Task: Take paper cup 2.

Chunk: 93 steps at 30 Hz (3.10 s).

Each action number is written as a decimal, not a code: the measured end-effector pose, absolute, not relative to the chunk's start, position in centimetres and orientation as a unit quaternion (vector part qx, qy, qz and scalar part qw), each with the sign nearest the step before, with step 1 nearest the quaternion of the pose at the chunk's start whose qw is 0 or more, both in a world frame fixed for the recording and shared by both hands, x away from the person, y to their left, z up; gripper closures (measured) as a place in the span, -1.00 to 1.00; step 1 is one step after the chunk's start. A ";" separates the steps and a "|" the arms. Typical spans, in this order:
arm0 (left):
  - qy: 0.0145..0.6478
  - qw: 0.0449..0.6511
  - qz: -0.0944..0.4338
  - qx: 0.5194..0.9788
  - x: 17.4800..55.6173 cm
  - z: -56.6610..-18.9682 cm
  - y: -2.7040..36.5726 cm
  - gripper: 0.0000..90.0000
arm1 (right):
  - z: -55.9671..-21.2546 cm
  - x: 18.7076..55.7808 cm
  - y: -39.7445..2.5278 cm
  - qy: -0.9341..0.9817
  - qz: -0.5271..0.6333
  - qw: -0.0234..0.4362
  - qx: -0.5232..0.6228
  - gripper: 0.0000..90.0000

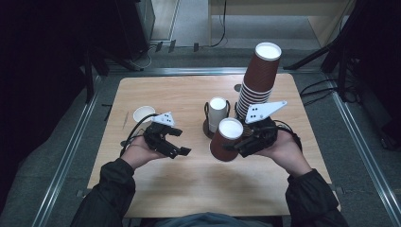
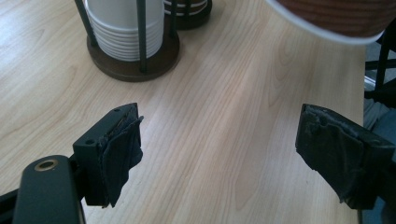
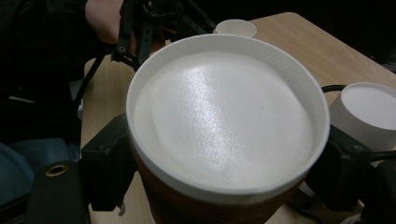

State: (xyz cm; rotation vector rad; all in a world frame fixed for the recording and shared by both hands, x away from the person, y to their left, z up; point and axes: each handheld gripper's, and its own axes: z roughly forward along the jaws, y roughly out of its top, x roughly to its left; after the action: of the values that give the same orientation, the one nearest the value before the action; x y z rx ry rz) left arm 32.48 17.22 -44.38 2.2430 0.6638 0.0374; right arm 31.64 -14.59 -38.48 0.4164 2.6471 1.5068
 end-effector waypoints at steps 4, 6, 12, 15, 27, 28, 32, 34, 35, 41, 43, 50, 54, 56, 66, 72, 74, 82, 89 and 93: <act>0.260 0.393 0.015 0.882 32.5 -44.4 17.1 -0.68 | -39.8 32.1 -14.0 0.856 0.497 0.023 0.142 -0.55; 0.260 0.391 0.008 0.883 32.5 -44.5 17.0 -0.68 | -40.3 32.2 -13.8 0.854 0.499 0.018 0.145 -0.55; 0.249 0.389 -0.001 0.887 32.7 -44.8 16.7 -0.70 | -42.1 32.8 -13.9 0.856 0.495 0.018 0.149 -0.55; 0.246 0.387 -0.006 0.889 32.8 -45.1 16.3 -0.73 | -43.0 33.1 -13.9 0.854 0.496 0.009 0.155 -0.55; 0.223 0.404 -0.037 0.887 32.7 -46.0 15.0 -0.98 | -44.8 33.5 -13.0 0.851 0.503 0.003 0.151 -0.55; 0.223 0.406 -0.038 0.886 32.7 -46.1 14.9 -0.99 | -44.9 33.5 -12.9 0.848 0.507 0.004 0.152 -0.55; 0.223 0.402 -0.029 0.888 32.7 -46.2 14.6 -0.99 | -45.1 33.6 -12.9 0.838 0.524 0.003 0.151 -0.55; 0.220 0.403 -0.030 0.888 32.6 -46.1 14.5 -0.99 | -45.2 33.7 -12.9 0.827 0.541 -0.005 0.152 -0.55; 0.220 0.403 -0.028 0.888 32.5 -46.1 14.4 -1.00 | -45.3 33.8 -13.0 0.823 0.546 -0.009 0.154 -0.55; 0.208 0.411 -0.032 0.887 32.2 -46.2 14.0 -1.00 | -45.6 33.6 -12.6 0.818 0.556 -0.012 0.148 -0.55; 0.204 0.408 -0.033 0.889 32.1 -46.3 13.7 -1.00 | -45.5 33.5 -12.2 0.815 0.562 -0.014 0.142 -0.55; 0.199 0.397 -0.027 0.896 32.1 -46.8 13.1 -1.00 | -45.6 33.4 -11.4 0.802 0.582 -0.032 0.133 -0.55; 0.192 0.397 -0.028 0.897 31.9 -46.8 12.6 -1.00 | -45.5 33.2 -11.2 0.800 0.585 -0.034 0.129 -0.54; 0.190 0.404 -0.033 0.894 31.8 -46.8 12.5 -1.00 | -45.4 33.0 -11.1 0.797 0.590 -0.037 0.126 -0.54; 0.181 0.410 -0.041 0.893 31.7 -46.8 12.4 -1.00 | -45.0 32.8 -11.1 0.770 0.623 -0.053 0.126 -0.54; 0.181 0.403 -0.055 0.895 31.9 -46.9 12.6 -0.85 | -45.3 32.8 -10.8 0.772 0.618 -0.063 0.134 -0.53; 0.180 0.399 -0.059 0.897 32.0 -46.9 12.7 -0.83 | -45.3 32.8 -10.8 0.775 0.614 -0.063 0.135 -0.53; 0.177 0.395 -0.065 0.899 32.1 -46.8 12.9 -0.76 | -45.3 33.0 -10.8 0.780 0.604 -0.073 0.146 -0.52; 0.177 0.396 -0.071 0.898 32.2 -46.6 13.3 -0.74 | -45.0 33.1 -11.0 0.784 0.597 -0.073 0.153 -0.62; 0.183 0.401 -0.067 0.895 32.5 -46.3 14.3 -0.74 | -45.0 33.2 -11.4 0.792 0.588 -0.066 0.151 -0.62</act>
State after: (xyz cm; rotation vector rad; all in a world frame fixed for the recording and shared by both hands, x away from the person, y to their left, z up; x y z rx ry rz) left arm 32.45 14.29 -46.34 2.2625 0.4636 -0.1695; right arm 33.19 -11.44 -45.00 0.4969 2.5990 1.9283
